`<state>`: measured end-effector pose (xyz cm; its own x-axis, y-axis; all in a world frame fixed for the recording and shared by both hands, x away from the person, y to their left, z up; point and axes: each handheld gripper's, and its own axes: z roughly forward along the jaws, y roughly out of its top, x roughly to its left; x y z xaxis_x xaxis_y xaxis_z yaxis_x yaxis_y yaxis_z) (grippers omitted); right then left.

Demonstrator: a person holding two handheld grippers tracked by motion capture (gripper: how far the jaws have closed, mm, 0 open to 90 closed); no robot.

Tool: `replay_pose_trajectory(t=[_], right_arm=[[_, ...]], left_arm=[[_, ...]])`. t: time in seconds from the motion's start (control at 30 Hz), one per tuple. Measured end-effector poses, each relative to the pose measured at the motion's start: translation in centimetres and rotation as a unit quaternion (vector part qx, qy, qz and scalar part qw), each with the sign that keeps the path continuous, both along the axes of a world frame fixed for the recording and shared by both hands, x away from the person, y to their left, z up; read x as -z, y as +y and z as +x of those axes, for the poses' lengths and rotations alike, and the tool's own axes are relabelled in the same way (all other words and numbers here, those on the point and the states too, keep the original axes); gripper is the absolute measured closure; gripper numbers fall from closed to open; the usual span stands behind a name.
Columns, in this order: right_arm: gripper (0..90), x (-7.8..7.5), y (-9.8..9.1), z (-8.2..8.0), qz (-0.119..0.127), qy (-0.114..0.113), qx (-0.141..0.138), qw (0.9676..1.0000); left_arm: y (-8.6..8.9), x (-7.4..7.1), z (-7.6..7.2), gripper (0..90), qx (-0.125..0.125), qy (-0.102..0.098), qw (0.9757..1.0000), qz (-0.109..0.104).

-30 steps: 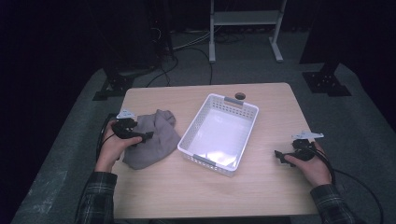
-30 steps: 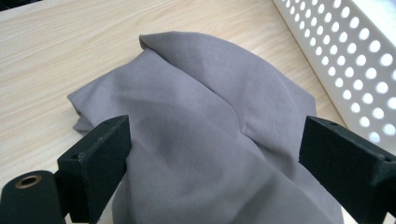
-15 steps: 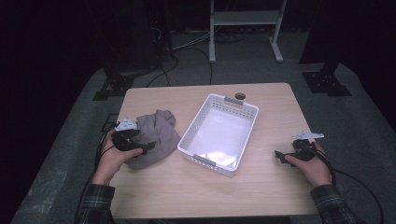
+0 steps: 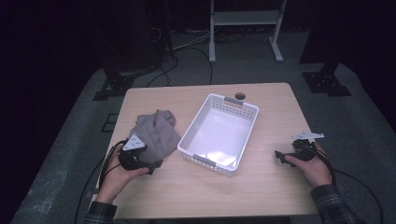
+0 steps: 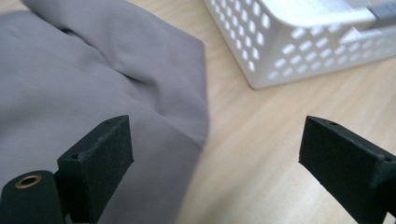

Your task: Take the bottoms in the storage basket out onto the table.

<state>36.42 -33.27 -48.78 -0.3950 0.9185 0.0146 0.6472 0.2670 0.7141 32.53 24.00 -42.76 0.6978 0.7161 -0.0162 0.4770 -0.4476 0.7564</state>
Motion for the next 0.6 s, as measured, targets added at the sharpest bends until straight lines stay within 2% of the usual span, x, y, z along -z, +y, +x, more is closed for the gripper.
replay_pose_trajectory(t=[0.2,0.27,0.4,0.5,0.53,0.6], right_arm=[[1.2,0.0,0.0,0.0,0.000,0.000,0.000,1.0000],[1.2,0.0,0.0,0.0,0.000,0.000,0.000,1.0000],[1.2,0.0,0.0,0.0,0.000,0.000,0.000,1.0000],[1.2,0.0,0.0,0.0,0.000,0.000,0.000,1.0000],[1.2,0.0,0.0,0.0,0.000,0.000,0.000,1.0000],[1.2,0.0,0.0,0.0,0.000,0.000,0.000,1.0000]], left_arm=[[-1.3,1.3,-0.9,8.6,0.021,0.004,0.9998,0.003],[-2.1,1.9,-1.3,8.6,0.034,0.007,0.9993,0.014],[-2.9,2.6,-1.6,8.6,0.044,0.007,0.9987,0.024],[-3.4,3.3,-1.7,8.6,0.054,0.015,0.9980,0.030],[-3.8,3.6,-1.8,8.6,0.059,0.014,0.9974,0.039],[-4.1,3.9,-1.8,8.6,0.066,0.012,0.9969,0.043]])
